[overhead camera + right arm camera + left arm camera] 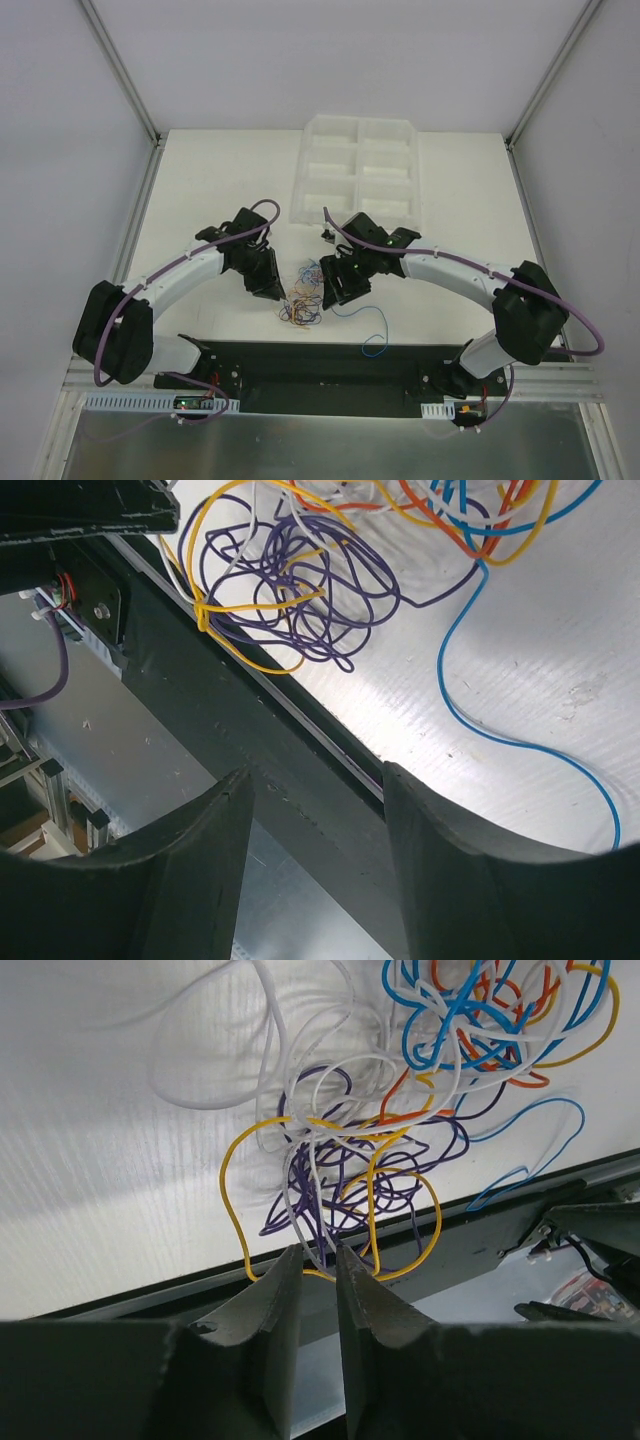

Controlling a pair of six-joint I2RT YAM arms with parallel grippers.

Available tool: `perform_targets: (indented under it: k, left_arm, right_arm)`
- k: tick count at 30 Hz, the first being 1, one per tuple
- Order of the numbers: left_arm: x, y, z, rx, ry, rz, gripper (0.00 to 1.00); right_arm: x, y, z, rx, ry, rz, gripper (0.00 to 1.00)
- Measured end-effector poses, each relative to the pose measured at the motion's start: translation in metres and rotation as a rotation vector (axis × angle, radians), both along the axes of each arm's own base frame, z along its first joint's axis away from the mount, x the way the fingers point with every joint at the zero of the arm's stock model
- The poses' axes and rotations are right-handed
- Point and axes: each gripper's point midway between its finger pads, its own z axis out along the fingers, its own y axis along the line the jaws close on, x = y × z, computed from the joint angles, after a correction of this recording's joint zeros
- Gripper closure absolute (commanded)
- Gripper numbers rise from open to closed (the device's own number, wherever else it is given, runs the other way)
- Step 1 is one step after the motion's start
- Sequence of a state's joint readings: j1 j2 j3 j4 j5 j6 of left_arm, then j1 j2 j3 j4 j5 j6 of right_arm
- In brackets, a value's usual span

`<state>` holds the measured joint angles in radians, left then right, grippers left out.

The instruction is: Untangle the cables

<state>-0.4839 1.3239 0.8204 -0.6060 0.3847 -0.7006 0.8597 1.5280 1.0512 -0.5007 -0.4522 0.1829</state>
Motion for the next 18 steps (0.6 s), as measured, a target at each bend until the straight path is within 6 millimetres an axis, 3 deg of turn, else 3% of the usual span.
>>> perform_targets:
  k: [3,9,12,18]
  left_arm:
    - [0.000,-0.003,0.001,-0.006,0.000,-0.002,1.00]
    - [0.001,-0.004,0.006,-0.019,-0.021,0.003,1.00]
    - [0.002,-0.005,0.012,-0.034,-0.046,0.002,0.83]
    - [-0.002,-0.007,0.011,-0.049,-0.035,0.007,0.80]
  right_arm:
    - [-0.001,-0.001,-0.001,-0.003,0.003,0.000,0.43]
    - [0.000,0.001,0.000,-0.001,0.010,-0.009,0.40]
    - [0.004,0.008,0.000,-0.001,0.021,-0.019,0.40]
    - [0.009,0.015,0.001,0.012,0.026,-0.033,0.40]
